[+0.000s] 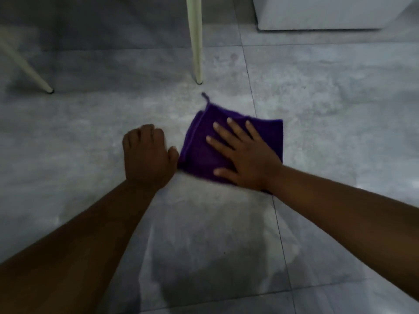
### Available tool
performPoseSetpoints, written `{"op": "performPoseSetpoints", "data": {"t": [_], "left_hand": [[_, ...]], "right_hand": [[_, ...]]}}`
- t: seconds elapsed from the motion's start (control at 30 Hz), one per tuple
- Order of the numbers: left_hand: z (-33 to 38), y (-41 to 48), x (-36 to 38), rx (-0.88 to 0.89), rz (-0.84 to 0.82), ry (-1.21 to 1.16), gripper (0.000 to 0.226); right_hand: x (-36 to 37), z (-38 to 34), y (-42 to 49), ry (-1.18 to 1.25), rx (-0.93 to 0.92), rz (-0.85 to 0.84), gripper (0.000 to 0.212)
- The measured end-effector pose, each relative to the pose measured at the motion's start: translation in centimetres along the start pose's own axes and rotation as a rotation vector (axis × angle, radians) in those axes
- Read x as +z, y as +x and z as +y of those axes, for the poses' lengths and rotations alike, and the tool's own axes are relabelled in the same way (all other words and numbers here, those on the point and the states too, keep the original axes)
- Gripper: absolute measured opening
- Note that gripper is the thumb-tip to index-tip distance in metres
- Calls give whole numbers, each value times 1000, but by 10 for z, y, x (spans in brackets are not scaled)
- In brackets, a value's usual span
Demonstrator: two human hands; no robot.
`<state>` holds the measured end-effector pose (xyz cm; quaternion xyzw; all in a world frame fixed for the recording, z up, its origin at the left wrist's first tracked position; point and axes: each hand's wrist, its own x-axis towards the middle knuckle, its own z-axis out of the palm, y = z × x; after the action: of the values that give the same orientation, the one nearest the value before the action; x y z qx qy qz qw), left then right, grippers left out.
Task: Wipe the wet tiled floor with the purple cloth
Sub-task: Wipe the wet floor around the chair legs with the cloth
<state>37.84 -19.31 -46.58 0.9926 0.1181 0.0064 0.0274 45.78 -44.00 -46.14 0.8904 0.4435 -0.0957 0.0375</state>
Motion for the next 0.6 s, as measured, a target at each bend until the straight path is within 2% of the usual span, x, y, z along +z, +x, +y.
{"op": "performPoseSetpoints", "data": {"t": [0.07,0.13,0.27,0.4,0.6], "left_hand": [[2,17,-4,10,11,-9,49],[7,34,-2,34,-32,-69,54],[23,53,15,124,-86,-88,69],[26,51,18,110,-92,-68,71],[27,53,18,99,-91,-75,71]], "right_hand": [[8,9,-37,-36,-94,-27,79],[13,37,-71,-39,-102,-28,79],[15,118,-93,-16,137,-68,79],[3,165,-47,81,393,-36,87],[-20,184,78,156,569,31,81]]}}
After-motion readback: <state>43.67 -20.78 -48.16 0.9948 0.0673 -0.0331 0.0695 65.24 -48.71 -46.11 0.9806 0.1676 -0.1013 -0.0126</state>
